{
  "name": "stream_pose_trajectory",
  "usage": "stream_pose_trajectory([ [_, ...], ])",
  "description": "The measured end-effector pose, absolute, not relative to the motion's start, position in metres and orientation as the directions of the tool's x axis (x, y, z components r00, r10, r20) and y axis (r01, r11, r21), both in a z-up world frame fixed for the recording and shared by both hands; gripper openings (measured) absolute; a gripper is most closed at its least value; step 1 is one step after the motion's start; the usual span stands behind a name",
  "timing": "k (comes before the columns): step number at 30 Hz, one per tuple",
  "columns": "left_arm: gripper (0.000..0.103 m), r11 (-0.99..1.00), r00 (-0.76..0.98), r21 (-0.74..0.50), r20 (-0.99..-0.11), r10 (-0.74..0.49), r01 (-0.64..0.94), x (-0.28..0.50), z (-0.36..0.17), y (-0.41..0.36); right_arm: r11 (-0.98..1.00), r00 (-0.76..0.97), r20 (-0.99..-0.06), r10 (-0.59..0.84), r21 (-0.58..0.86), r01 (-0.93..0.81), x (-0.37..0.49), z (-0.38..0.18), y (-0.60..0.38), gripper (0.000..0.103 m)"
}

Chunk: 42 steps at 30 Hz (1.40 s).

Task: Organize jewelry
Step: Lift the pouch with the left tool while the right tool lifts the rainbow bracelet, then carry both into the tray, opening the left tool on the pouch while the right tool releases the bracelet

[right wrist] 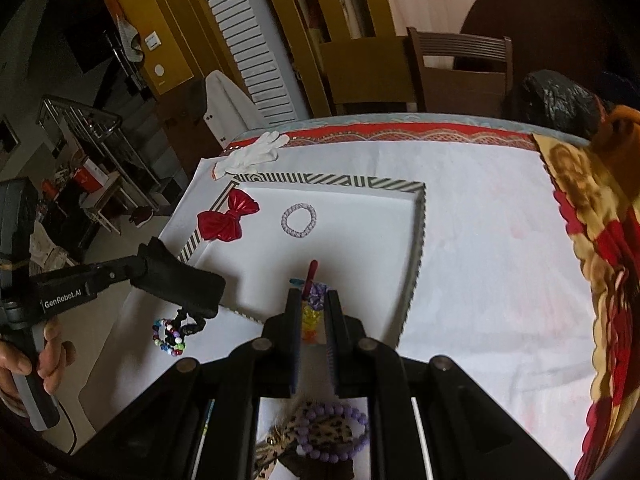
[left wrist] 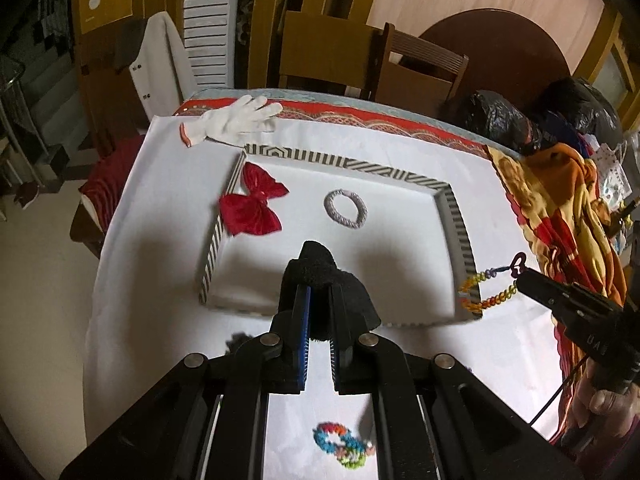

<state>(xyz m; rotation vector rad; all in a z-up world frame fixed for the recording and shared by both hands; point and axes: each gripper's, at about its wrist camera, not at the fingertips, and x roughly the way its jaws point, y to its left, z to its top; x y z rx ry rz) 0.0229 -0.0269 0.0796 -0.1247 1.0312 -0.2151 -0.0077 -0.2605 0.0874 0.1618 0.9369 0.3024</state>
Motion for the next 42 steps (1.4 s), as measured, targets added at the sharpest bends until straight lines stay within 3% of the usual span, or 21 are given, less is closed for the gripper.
stream_pose_trajectory([
  [15, 0.005, 0.972, 0.453, -0.217, -0.86, -0.236, 0.095, 0.085, 0.048, -0.045, 0.932, 0.473, -0.806, 0.355, 0.263, -0.251, 0.059, 0.064, -0.221, 0.011],
  [24, 0.005, 0.986, 0.415, -0.156, -0.895, -0.166, 0.058, 0.105, 0.018, -0.039, 0.921, 0.402, -0.839, 0.366, 0.266, -0.285, 0.09, 0.037, -0.206, 0.011],
  [42, 0.005, 0.993, 0.379, -0.113, -0.92, -0.099, -0.015, 0.137, -0.016, -0.02, 0.964, 0.397, -0.882, 0.255, 0.199, -0.175, 0.173, -0.018, -0.238, 0.011],
])
